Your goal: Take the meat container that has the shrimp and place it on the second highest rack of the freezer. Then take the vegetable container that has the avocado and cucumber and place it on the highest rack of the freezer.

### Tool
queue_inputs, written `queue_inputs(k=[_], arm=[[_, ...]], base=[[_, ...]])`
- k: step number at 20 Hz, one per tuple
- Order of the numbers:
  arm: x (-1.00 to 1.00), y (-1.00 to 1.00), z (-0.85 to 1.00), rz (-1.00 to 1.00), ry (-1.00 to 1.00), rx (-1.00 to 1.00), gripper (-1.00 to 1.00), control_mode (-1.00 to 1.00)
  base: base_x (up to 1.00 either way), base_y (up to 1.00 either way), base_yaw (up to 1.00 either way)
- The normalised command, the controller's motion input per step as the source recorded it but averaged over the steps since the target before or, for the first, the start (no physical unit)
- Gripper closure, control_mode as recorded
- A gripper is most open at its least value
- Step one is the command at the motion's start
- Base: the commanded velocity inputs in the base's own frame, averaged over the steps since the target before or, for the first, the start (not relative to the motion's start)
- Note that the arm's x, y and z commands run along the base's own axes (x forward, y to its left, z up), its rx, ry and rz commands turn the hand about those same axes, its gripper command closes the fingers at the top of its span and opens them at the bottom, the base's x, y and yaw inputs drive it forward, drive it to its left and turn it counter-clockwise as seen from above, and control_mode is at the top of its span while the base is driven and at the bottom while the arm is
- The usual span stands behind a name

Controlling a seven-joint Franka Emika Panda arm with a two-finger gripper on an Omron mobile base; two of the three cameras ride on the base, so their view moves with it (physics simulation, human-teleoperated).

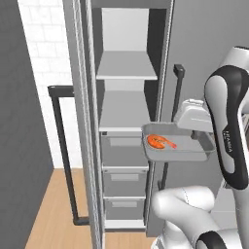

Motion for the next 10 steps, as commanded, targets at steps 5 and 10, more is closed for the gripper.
queue_inputs(k=[5, 10], arm=[[0.00, 0.00, 0.00, 0.00, 0.00, 0.00, 1.00, 1.00], [0.00, 0.00, 0.00, 0.00, 0.00, 0.00, 1.00, 1.00]], base=[[0.37, 0.47, 0.00], [0.74, -0.01, -0.04]])
